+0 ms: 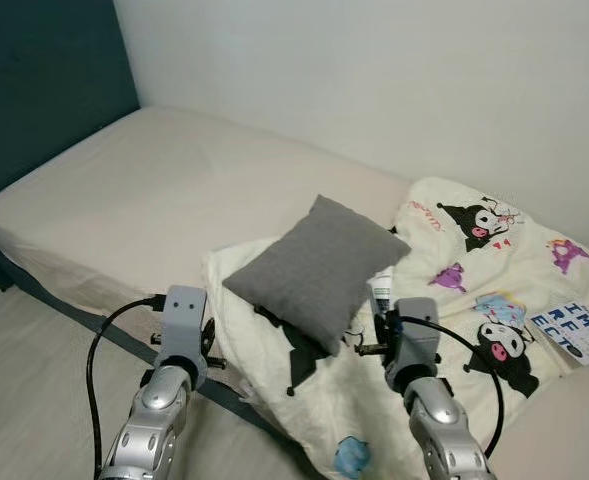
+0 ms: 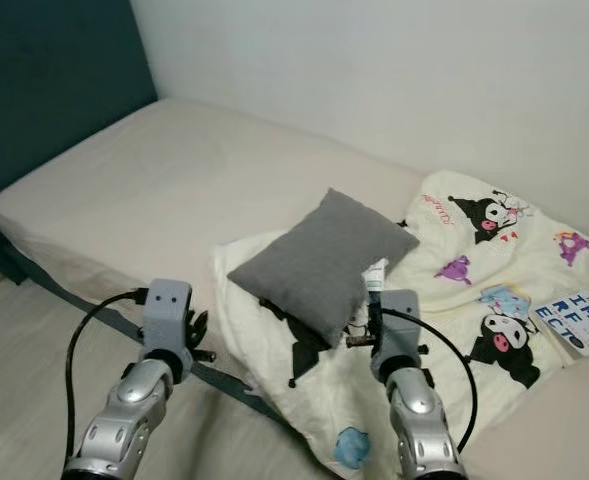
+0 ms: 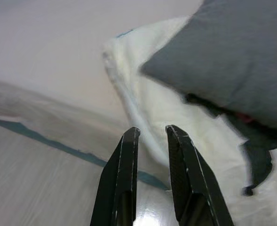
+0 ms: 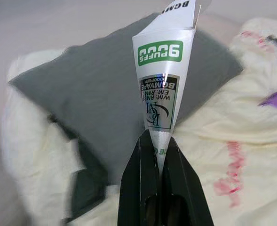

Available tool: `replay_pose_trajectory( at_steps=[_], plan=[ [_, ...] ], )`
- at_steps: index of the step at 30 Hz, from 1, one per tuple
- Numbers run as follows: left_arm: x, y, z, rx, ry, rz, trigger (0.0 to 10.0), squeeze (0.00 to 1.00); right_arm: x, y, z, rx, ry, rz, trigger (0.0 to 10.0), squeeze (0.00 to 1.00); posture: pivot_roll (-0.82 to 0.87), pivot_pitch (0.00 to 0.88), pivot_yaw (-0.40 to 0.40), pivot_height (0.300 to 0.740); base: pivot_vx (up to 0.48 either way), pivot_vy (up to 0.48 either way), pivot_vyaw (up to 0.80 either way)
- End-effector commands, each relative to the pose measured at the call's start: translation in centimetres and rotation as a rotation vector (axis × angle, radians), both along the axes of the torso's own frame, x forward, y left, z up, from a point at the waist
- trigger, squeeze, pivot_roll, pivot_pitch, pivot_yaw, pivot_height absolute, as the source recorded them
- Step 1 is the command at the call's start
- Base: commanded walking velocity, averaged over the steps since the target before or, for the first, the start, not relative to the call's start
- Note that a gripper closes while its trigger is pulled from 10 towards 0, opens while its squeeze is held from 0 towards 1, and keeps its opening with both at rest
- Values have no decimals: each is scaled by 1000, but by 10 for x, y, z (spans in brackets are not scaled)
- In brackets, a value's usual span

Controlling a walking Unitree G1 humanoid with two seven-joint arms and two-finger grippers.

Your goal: Clean up the room

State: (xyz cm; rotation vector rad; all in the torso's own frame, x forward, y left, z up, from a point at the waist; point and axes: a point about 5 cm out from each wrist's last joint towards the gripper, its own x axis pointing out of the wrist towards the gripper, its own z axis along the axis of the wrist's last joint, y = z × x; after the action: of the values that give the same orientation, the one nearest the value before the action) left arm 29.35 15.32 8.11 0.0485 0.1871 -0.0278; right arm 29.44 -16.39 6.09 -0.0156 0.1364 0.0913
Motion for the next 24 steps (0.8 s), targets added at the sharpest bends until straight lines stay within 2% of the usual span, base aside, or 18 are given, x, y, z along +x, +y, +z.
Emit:
replay_pose_trajectory(
  at_steps=[1,24],
  plan=[
    [-2,3,-4,5,19,9,10000,0,-3,2,-4,5,11,4,10000,0,30,145,-56,740,0,439,0],
    [-1,7,-1,16,18,6,10000,0,-1,7,-6,19,9,6,10000,0,46,142,-44,740,0,439,0]
  ],
)
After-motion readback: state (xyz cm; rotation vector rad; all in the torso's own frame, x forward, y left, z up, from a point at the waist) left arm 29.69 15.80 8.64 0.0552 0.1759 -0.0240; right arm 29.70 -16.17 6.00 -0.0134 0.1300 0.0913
